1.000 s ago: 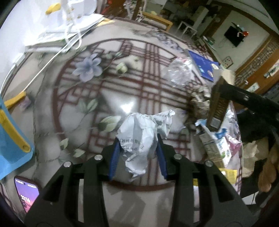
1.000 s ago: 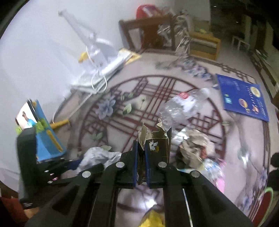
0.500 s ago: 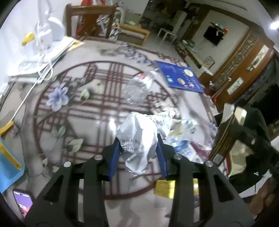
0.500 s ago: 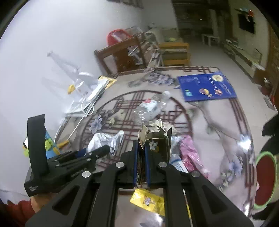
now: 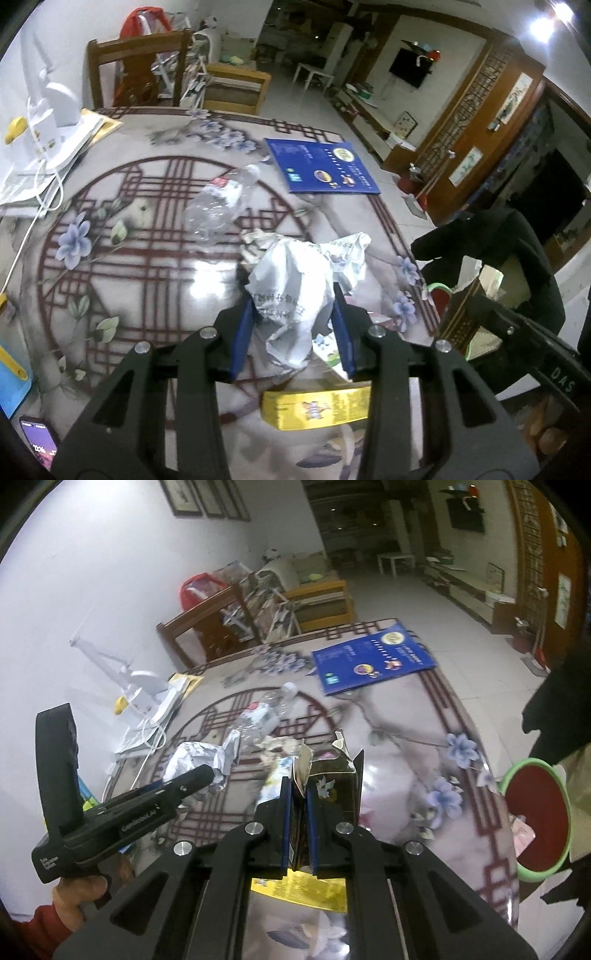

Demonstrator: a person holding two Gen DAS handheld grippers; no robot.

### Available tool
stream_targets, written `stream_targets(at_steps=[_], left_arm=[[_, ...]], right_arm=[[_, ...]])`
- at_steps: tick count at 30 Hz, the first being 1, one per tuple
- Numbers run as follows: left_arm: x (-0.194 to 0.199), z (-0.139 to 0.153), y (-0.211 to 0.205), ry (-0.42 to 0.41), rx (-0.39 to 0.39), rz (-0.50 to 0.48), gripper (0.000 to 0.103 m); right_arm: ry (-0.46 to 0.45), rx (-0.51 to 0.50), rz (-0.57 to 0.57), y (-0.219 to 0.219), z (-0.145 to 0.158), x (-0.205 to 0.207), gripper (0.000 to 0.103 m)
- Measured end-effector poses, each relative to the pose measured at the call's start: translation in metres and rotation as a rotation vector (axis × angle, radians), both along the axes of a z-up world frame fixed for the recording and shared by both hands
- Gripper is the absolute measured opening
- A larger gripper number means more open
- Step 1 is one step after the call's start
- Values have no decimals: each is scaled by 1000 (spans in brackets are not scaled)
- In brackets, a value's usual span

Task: Collect trash
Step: 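Lift the plastic bag and gold box off the table with both tools, then carry the plastic bag and gold box over the red bin with both tools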

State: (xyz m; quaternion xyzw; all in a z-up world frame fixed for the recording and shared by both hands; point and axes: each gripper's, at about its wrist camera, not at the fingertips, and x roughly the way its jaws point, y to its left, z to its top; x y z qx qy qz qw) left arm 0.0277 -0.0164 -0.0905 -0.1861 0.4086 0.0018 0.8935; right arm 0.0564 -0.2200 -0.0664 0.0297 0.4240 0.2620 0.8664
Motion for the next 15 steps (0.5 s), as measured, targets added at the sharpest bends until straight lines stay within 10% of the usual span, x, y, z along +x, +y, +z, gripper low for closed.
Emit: stream_targets(at_steps=[15], left_arm=[[18, 5, -43, -7, 9, -68, 38]], right_arm=[[-8, 6, -83, -53, 2, 6, 8]])
